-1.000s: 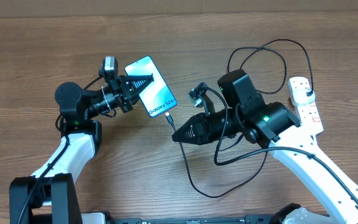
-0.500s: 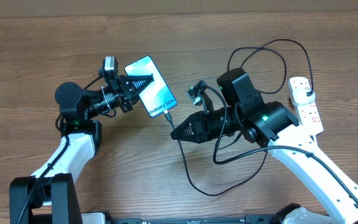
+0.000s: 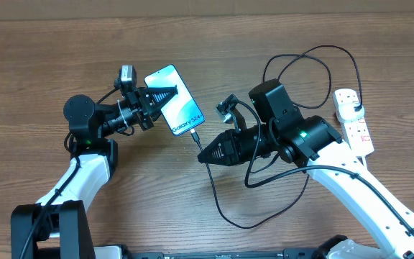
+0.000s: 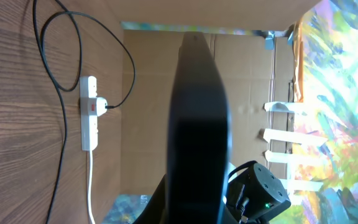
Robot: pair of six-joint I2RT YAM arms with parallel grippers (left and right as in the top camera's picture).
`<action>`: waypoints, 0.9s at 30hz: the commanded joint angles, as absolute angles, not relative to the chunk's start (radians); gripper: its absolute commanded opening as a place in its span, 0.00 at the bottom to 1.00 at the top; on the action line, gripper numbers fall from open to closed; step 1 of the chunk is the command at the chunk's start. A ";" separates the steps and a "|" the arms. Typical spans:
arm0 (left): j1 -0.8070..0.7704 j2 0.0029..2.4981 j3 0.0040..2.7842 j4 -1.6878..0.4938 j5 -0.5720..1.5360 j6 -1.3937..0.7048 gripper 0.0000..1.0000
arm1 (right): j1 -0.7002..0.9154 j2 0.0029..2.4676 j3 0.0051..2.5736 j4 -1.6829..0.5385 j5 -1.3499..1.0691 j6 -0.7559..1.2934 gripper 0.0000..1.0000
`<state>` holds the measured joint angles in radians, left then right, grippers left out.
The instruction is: Plug charger to phone and switch on socket
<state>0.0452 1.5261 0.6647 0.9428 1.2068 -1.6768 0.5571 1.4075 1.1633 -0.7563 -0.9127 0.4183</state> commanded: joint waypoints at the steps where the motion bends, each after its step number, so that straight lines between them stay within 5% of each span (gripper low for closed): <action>1: 0.038 1.518 0.689 0.955 1.205 -1.679 0.04 | 0.562 1.411 1.183 -0.757 -0.922 0.419 0.04; 27: 0.038 1.518 0.689 0.954 1.207 -1.593 0.04 | 0.562 1.407 1.183 -0.778 -0.956 0.388 0.04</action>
<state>0.0452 1.5261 0.6647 0.9428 1.2068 -1.6199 0.5571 1.4075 1.1633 -0.7795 -0.9356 0.4065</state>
